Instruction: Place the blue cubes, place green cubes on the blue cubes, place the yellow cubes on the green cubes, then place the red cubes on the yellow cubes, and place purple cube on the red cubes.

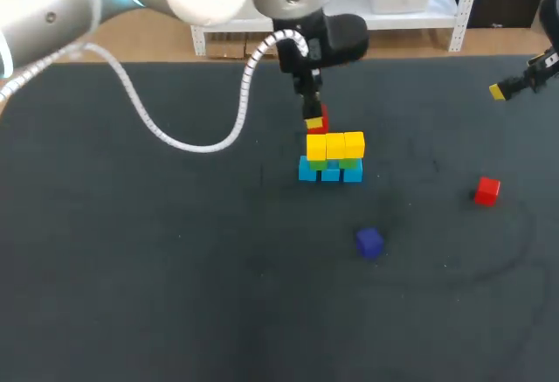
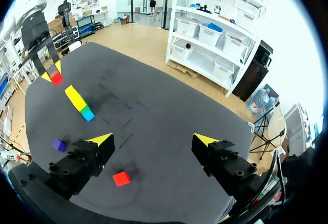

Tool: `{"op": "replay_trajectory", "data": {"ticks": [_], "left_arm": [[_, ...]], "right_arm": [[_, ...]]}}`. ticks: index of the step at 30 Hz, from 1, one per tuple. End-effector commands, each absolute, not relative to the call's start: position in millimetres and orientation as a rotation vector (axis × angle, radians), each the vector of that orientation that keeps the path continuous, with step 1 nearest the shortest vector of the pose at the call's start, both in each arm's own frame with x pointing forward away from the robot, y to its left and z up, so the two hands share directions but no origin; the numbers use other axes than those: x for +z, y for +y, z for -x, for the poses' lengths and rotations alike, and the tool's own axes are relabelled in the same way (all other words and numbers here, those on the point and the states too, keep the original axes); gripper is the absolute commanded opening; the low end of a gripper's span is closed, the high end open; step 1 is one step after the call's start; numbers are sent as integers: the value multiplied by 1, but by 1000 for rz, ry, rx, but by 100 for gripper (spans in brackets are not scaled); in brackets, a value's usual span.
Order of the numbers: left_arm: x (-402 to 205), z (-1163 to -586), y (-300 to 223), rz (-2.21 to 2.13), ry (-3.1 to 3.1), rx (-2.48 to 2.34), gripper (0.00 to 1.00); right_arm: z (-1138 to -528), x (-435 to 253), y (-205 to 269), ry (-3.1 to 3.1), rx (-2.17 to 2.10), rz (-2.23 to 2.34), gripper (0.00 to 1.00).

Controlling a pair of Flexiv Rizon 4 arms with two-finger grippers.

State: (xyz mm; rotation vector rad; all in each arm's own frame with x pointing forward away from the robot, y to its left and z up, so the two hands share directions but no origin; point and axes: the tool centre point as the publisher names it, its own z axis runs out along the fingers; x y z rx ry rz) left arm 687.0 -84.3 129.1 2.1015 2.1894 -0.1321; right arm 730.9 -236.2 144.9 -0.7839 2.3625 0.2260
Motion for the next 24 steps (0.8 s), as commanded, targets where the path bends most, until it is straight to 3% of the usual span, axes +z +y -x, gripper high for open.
{"op": "replay_trajectory", "data": {"ticks": [1, 24], "left_arm": [[119, -694, -95, -2143, 2214, -93, 0], [91, -706, -109, -2179, 2228, -40, 4]], "right_arm": [[-730, 146, -236, 2364, 225, 783, 100], [-730, 146, -236, 2364, 225, 783, 100]]}}
